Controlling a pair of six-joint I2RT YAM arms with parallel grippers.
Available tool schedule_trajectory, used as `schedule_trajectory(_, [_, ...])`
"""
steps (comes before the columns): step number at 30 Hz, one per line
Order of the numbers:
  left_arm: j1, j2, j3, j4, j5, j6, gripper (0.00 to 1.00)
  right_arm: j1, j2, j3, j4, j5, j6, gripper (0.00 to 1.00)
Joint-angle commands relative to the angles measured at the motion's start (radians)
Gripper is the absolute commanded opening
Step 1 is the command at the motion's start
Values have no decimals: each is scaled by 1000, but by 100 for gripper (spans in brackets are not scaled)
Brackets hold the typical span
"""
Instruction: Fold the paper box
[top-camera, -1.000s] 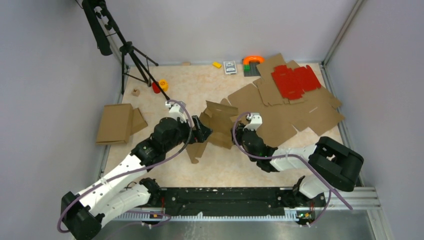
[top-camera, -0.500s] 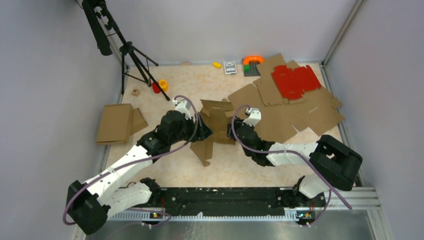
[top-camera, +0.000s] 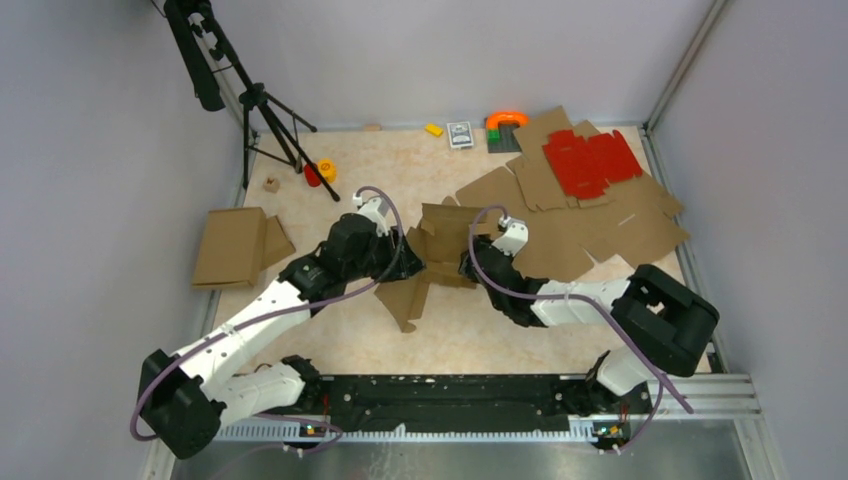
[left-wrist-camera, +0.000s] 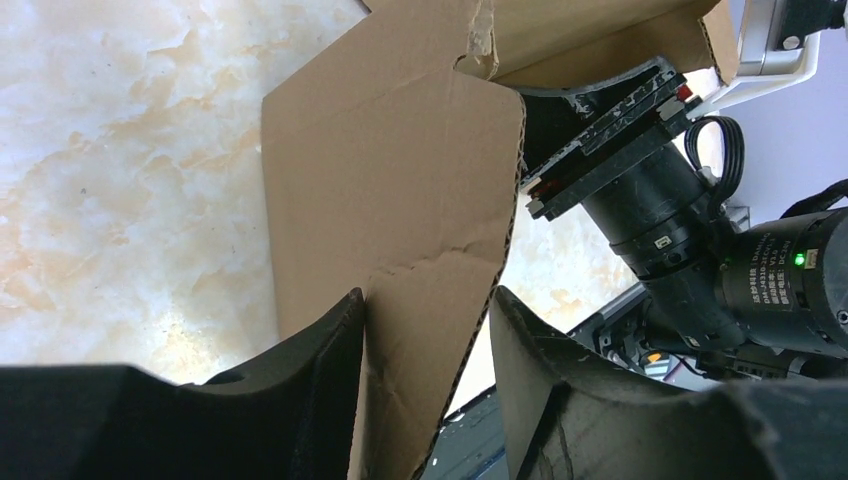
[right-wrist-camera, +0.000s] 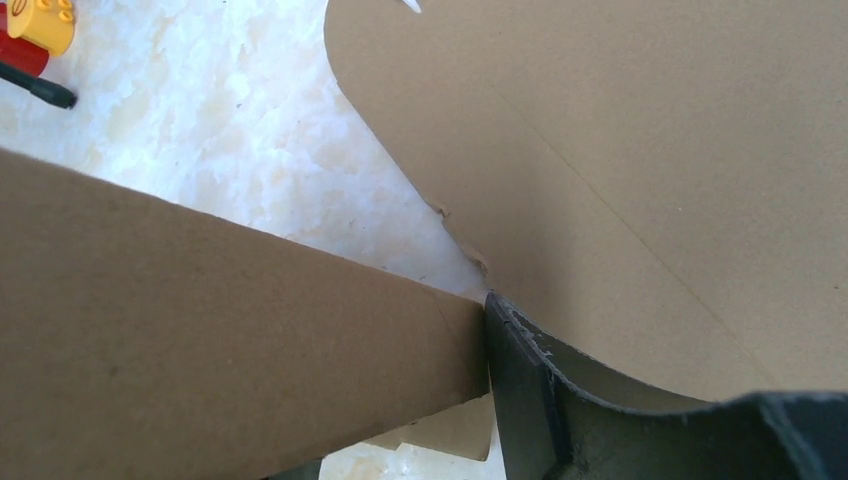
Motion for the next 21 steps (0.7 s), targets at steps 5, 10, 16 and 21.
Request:
schedule_trajectory(5, [-3, 46, 86, -79, 56, 29, 48, -62, -13, -57, 186, -259, 45, 56])
schedule_trajectory(10, [-3, 73, 123, -133, 45, 61, 47, -68, -51, -40, 148, -281, -45, 69])
schedule_trajectory(16, [-3, 113, 206, -241, -18, 119, 48, -68, -121, -26, 53, -297, -258, 69])
schedule_trajectory(21, [-3, 115, 213, -240, -14, 117, 47, -70, -158, -12, -51, -239, -273, 77])
